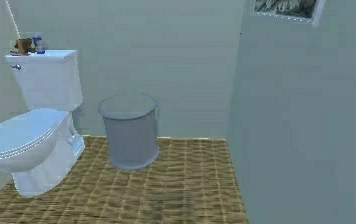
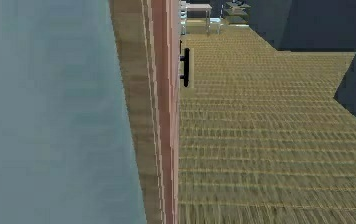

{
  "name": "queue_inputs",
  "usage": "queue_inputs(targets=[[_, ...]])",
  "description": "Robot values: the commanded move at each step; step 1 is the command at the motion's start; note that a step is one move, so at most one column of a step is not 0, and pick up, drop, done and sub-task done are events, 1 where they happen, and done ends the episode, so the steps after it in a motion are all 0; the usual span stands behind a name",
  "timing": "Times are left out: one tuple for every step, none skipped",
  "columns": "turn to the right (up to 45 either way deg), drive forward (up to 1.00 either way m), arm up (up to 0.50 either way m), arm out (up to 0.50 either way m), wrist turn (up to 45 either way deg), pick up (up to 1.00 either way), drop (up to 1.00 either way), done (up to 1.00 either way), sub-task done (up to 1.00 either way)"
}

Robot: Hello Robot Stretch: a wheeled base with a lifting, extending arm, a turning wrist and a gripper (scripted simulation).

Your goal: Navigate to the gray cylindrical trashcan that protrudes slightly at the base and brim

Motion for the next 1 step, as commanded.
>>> queue_inputs(targets=[[-45.0, 0.0, 0.0, 0.0, 0.0, 0.0, 0.0, 0.0, 0.0]])
